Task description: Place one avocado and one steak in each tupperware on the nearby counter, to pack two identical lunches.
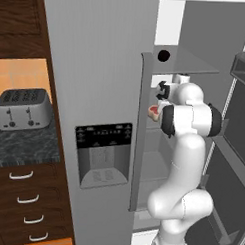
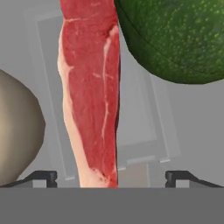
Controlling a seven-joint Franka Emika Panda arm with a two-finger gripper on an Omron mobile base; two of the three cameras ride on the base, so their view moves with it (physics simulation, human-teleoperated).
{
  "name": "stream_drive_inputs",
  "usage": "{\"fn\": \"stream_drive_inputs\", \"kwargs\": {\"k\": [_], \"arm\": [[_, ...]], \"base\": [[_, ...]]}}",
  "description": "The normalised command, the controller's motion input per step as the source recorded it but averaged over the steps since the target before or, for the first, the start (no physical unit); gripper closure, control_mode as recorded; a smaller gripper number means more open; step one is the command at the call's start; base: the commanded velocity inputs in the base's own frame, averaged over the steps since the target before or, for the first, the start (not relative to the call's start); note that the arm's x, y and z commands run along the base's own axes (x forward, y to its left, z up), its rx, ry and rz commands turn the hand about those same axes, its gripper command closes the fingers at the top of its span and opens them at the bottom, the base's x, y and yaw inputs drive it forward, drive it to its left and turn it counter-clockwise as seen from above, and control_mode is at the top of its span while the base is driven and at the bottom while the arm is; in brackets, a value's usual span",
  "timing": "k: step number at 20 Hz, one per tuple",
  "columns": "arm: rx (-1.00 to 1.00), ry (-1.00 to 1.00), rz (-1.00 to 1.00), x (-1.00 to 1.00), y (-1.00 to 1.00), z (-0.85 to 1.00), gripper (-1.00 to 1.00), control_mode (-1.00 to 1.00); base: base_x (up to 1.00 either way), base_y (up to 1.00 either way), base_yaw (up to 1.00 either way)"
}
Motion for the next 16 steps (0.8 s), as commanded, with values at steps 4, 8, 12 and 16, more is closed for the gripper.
{"fn": "stream_drive_inputs", "kwargs": {"k": [4, 8, 12, 16], "arm": [[-0.02, 0.0, 0.0, 0.04, 0.37, -0.8, 1.0, -1.0], [-0.03, 0.01, 0.0, 0.0, 0.21, -0.63, 1.0, -1.0], [0.0, 0.0, 0.0, -0.01, -0.02, -0.24, 1.0, -1.0], [0.0, 0.0, 0.0, -0.09, -0.37, -0.05, 1.0, -1.0]], "base": [[0.0, 0.0, 0.0], [0.0, 0.0, 0.0], [0.0, 0.0, 0.0], [0.0, 0.0, 0.0]]}}
